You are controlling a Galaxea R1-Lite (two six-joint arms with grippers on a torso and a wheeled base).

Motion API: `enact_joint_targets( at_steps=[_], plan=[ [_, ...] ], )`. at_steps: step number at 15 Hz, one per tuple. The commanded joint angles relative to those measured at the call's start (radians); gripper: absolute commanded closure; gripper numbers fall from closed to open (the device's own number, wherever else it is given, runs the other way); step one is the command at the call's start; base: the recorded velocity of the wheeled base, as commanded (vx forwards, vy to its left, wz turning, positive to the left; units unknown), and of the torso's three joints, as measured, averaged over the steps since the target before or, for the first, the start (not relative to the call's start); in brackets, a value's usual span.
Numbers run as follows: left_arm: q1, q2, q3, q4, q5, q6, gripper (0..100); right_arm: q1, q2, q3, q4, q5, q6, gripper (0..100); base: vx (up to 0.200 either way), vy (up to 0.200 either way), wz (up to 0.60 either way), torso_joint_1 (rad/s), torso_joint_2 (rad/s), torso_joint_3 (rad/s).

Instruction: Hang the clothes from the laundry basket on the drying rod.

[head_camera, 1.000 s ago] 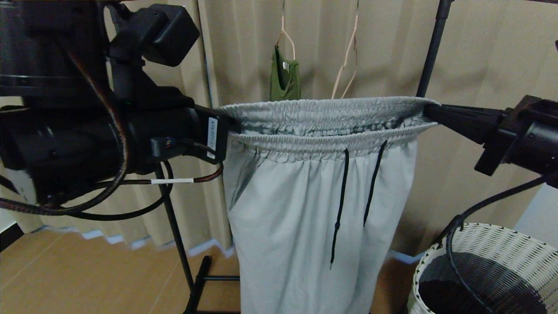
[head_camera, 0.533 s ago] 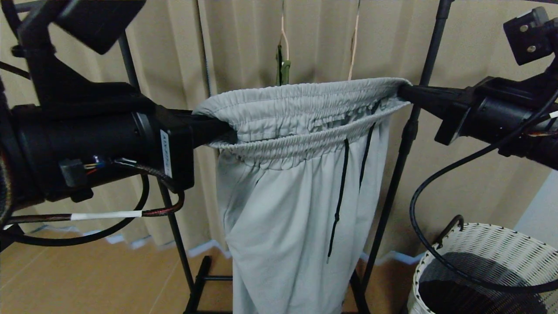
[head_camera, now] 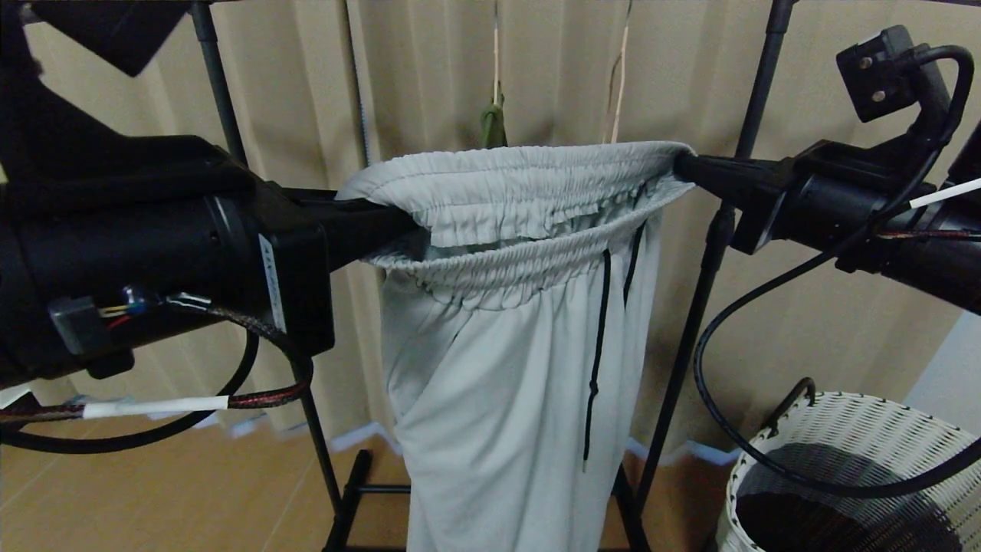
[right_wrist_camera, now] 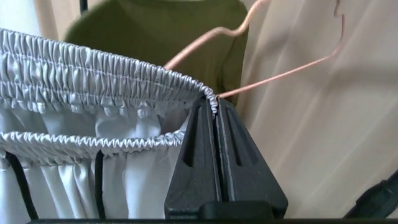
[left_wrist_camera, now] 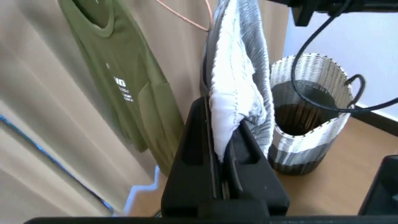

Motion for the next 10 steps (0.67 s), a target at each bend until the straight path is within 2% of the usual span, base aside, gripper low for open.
enact_joint_targets(
  at_steps=[1, 4, 8, 10],
  plan=[
    [0.024, 0.005, -0.001, -0.001, 0.01, 0.007, 100, -0.001, -0.014, 0.002, 0.003, -0.013, -0.001, 100, 0.0, 0.0, 0.0, 0.0, 0.0, 0.0],
    [0.091, 0.065, -0.045, -0.011, 0.076, 0.034, 100, -0.017, -0.074, 0.012, 0.028, -0.048, -0.003, 100, 0.0, 0.0, 0.0, 0.0, 0.0, 0.0],
    [0.091, 0.154, -0.125, -0.023, 0.185, 0.027, 100, -0.028, -0.186, 0.012, 0.157, -0.047, -0.004, 100, 0.0, 0.0, 0.0, 0.0, 0.0, 0.0],
    [0.093, 0.212, -0.145, -0.095, 0.265, 0.022, 100, -0.024, -0.258, 0.02, 0.24, -0.045, -0.003, 100, 0.0, 0.0, 0.0, 0.0, 0.0, 0.0]
  ],
)
